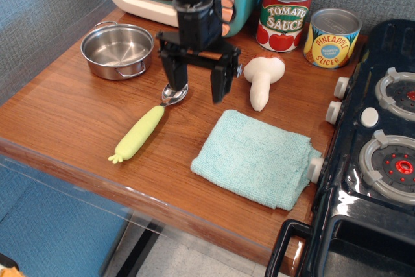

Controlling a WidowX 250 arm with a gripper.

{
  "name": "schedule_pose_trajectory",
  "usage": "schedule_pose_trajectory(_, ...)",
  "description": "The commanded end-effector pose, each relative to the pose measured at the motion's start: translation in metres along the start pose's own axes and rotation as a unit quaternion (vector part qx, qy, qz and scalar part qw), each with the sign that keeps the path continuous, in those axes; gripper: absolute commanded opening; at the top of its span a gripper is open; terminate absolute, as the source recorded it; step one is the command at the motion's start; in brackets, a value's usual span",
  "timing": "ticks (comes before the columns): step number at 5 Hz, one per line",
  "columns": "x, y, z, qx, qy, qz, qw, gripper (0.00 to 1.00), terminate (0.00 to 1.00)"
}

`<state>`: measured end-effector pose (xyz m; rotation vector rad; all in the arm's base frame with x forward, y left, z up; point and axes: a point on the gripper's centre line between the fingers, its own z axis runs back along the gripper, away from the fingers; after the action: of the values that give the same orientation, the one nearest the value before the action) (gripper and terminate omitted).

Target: Put the spoon to the left of the mushroom

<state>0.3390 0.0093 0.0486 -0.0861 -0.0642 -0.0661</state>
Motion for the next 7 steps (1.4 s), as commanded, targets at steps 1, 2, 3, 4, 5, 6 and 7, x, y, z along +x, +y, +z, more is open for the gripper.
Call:
schedule_pose_trajectory(1, -0.032, 0.024, 0.014, 0.066, -0.026, -0.006, 0.9975, 1.0, 0.0)
schedule_pose_trajectory(2, -0.042, 0.033, 0.018, 0.084, -0.043, 0.004, 0.9955, 1.0, 0.0)
schedule_pose_trajectory(3, -0.049, 0.039, 0.013, 0.107, -0.036, 0.008, 0.9936, 1.0, 0.0)
schedule_pose_trajectory(4, -0.056, 0.047, 0.003, 0.106, -0.025, 0.037, 0.9934, 1.0, 0.0)
schedule_pose_trajectory(5, -0.059, 0.057, -0.007, 0.11, -0.013, 0.068, 0.9915, 1.0, 0.0)
schedule_pose_trajectory(6, -0.06, 0.06, -0.011, 0.101, -0.007, 0.081, 0.9915, 1.0, 0.0)
schedule_pose_trajectory(7, -0.06, 0.063, -0.016, 0.099, -0.01, 0.093, 0.9907, 1.0, 0.0)
